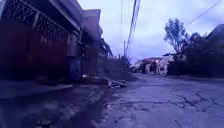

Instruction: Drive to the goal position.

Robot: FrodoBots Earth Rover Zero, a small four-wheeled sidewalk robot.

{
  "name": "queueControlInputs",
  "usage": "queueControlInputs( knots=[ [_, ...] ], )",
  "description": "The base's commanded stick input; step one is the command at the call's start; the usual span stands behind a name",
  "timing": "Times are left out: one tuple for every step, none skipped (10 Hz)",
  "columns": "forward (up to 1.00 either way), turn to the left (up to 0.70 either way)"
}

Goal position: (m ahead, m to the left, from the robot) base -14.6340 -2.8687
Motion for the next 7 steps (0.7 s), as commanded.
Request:
queueControlInputs(
  knots=[
    [0.0,-0.7],
    [0.0,-0.7],
    [0.0,-0.7],
    [0.0,-0.7],
    [0.0,-0.7],
    [0.0,-0.7],
    [0.0,-0.7]
  ],
)
